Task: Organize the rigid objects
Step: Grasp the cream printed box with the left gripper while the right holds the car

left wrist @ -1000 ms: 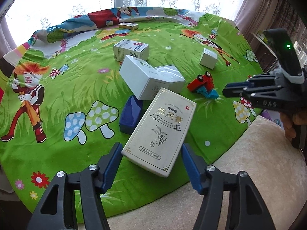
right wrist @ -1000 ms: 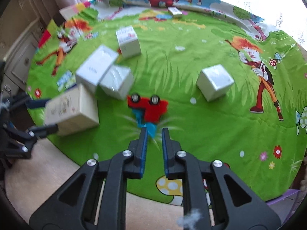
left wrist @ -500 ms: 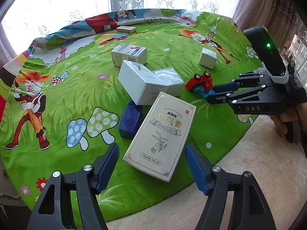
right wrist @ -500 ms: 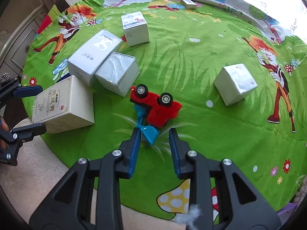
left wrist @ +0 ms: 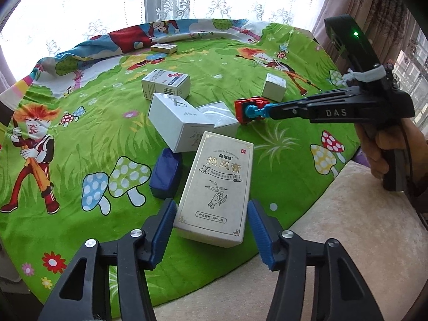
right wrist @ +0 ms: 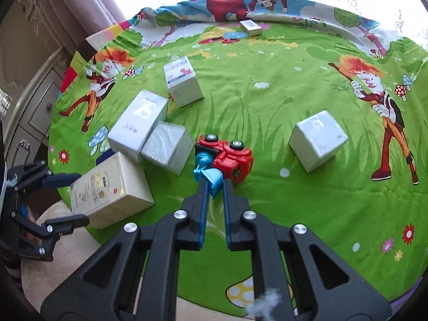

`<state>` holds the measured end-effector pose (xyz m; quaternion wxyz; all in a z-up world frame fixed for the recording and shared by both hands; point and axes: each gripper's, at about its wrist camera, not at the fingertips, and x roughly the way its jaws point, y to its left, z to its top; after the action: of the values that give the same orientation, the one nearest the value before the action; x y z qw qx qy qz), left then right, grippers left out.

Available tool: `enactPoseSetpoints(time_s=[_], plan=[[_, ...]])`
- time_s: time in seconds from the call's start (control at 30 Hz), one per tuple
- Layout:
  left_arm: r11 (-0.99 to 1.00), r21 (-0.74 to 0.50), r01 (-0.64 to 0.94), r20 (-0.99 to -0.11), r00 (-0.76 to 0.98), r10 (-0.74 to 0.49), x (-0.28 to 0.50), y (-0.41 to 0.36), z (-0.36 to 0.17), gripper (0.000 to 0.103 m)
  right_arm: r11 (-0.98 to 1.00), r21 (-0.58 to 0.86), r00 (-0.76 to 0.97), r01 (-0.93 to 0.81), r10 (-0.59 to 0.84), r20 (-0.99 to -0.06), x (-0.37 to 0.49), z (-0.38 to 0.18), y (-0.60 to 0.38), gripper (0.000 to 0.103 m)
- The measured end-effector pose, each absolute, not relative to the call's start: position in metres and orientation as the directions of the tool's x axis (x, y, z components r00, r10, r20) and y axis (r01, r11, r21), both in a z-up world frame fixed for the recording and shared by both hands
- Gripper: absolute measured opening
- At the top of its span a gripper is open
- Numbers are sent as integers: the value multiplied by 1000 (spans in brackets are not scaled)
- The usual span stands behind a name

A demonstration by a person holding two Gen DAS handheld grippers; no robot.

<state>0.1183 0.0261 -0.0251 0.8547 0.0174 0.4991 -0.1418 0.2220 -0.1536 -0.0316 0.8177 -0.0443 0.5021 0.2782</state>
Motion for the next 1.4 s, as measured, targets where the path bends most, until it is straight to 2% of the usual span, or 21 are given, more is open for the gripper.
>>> enactPoseSetpoints(time_s=[0.17,0.5,0.7,1.03,1.1,1.13,1.17,1.33,1.37,1.4], plan=[[958,-153,244,-853,456,-253,119,29,-24,55,853,232,352,-468,420,-836,237,-26,-152,14],[963,-126,239,-868,443,-223,120,21,-25,56,888,253,353,-384,395,-848,255,-29,-155,15],[964,-107,243,-875,437,-208,121,17,-25,66,883,326,325,-339,435,-839,261,-32,-158,19],[967,-122,223,-875,436,-211,128,16,-26,66,877,381,325,-293,466,-823,272,-35,-157,27],[966,-115,231,-879,429,-207,130,12,-28,59,878,373,334,-299,462,-821,272,-35,-155,26],[966,-106,235,-882,425,-201,130,11,-29,54,877,373,336,-304,465,-819,271,-35,-154,20],[966,-102,237,-882,427,-198,129,10,-29,54,876,368,335,-313,464,-820,270,-34,-153,16],[968,-112,226,-876,437,-203,127,12,-26,53,878,361,356,-313,461,-813,266,-30,-157,15],[968,-116,224,-874,440,-207,126,13,-24,37,879,361,360,-311,461,-811,265,-28,-159,15],[969,-113,219,-873,444,-203,126,13,-23,30,879,364,365,-309,463,-808,263,-26,-161,15]])
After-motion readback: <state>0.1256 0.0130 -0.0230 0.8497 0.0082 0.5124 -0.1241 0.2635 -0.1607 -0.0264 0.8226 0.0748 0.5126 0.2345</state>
